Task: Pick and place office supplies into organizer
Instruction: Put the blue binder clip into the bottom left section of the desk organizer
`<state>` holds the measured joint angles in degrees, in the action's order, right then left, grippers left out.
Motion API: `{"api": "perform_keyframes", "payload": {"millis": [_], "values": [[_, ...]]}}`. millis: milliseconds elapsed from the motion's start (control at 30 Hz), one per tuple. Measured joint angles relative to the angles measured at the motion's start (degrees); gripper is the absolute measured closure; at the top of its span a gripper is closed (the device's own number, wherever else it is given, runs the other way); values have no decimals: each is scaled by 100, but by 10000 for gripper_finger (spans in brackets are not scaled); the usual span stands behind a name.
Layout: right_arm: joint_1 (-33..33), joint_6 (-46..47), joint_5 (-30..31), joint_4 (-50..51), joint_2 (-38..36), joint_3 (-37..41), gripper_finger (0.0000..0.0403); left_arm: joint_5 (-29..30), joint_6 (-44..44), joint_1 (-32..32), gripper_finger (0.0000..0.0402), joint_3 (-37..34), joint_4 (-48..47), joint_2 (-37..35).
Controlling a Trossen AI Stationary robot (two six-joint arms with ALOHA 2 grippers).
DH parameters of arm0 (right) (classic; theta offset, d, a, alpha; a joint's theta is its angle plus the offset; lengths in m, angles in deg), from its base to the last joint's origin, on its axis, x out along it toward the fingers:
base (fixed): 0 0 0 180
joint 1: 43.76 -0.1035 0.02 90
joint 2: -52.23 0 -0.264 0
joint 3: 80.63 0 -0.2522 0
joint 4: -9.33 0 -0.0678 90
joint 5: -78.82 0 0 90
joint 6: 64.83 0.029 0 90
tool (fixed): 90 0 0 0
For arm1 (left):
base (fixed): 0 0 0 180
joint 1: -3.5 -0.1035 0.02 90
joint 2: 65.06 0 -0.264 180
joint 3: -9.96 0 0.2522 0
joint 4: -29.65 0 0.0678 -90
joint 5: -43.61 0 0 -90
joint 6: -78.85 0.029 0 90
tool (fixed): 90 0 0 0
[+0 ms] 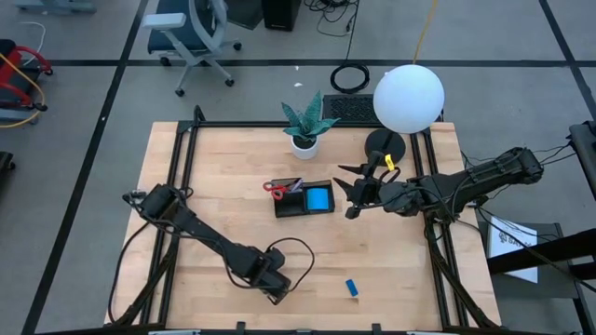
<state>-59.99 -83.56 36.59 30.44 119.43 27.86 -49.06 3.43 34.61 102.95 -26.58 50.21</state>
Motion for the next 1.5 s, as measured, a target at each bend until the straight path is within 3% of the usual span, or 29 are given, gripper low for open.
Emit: {"api": "perform_keyframes", "payload": {"millis": [400, 467, 700, 1167, 1300, 1500], "values": [[0, 1, 2, -10, 0, 0, 248, 319, 372, -7, 289, 430, -501, -11], [0, 1, 2, -10, 0, 0, 248, 316, 761, -7, 289, 430, -462, -11], [0, 1, 2, -11, 0, 0, 248, 289, 3305, -7, 289, 434, -457, -16], [0, 2, 0, -12, 0, 0, 248, 323, 9465, -20, 289, 436, -672, -24], [0, 115, -4, 35, 0, 0, 248, 421, 10743, -155, 289, 436, -560, -24], [0, 363, -17, 337, 0, 0, 248, 404, 11856, -299, 289, 441, -391, -27]]}}
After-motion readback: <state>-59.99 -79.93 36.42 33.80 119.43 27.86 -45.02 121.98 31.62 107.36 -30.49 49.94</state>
